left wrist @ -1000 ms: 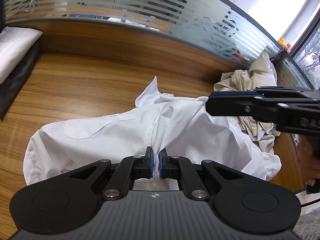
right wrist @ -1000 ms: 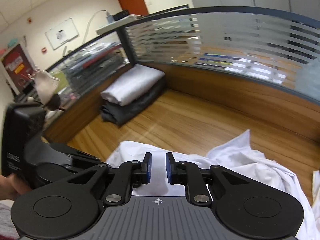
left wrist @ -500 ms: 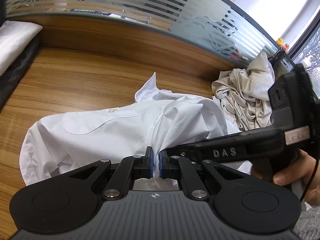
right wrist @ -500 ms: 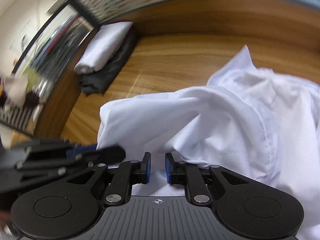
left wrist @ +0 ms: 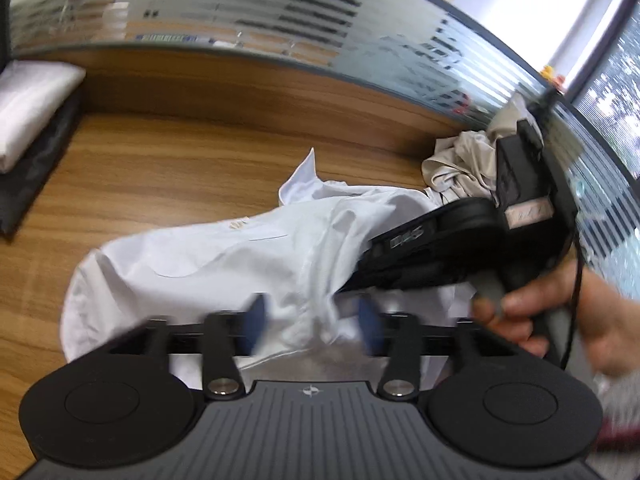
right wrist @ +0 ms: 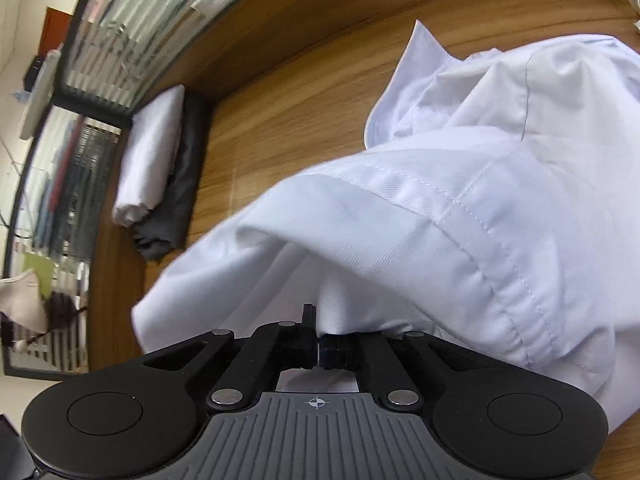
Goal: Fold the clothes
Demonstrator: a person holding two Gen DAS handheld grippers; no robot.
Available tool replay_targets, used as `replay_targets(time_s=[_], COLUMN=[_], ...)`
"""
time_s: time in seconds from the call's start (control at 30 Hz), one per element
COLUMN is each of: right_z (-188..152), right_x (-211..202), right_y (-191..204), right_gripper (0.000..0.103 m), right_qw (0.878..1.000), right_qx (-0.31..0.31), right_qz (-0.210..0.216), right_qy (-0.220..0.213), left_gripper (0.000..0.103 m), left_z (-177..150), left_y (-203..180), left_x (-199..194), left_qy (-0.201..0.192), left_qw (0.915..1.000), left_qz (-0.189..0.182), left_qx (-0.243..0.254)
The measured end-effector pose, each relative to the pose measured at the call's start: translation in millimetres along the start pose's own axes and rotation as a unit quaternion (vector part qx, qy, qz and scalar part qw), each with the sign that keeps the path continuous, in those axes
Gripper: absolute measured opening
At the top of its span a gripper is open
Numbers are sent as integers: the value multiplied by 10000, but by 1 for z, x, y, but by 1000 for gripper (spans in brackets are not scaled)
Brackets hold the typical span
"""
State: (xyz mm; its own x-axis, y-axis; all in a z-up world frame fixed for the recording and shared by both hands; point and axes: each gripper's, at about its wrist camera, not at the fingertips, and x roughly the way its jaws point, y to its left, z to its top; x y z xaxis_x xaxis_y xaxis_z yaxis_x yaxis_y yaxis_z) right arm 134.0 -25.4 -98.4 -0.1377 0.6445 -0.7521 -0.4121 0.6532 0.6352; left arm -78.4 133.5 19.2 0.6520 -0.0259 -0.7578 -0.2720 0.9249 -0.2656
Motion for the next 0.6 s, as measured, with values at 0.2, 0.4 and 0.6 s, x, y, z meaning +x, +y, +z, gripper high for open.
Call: replay_targets(time_s=[0.2,0.4,0.6], right_z=[5,8,9], right_x=[-25,-36,-41], right_y=[-3,-5,-14], right_gripper=[3,3,3], right_qw=[9995,9986,9976], right_qx=[35,172,388], right_qz=[303,482,565], right_qy=[-62,-94,-98], left_gripper=[85,86,86], left_z=[-23,-34,-34], left_y=[16,28,42], left_x=[-2,29,31], left_qy=[-266,-58,82], left_qw=[9970,9957,9939], left_qz=[134,-34,-749], left_qx=[716,929,811])
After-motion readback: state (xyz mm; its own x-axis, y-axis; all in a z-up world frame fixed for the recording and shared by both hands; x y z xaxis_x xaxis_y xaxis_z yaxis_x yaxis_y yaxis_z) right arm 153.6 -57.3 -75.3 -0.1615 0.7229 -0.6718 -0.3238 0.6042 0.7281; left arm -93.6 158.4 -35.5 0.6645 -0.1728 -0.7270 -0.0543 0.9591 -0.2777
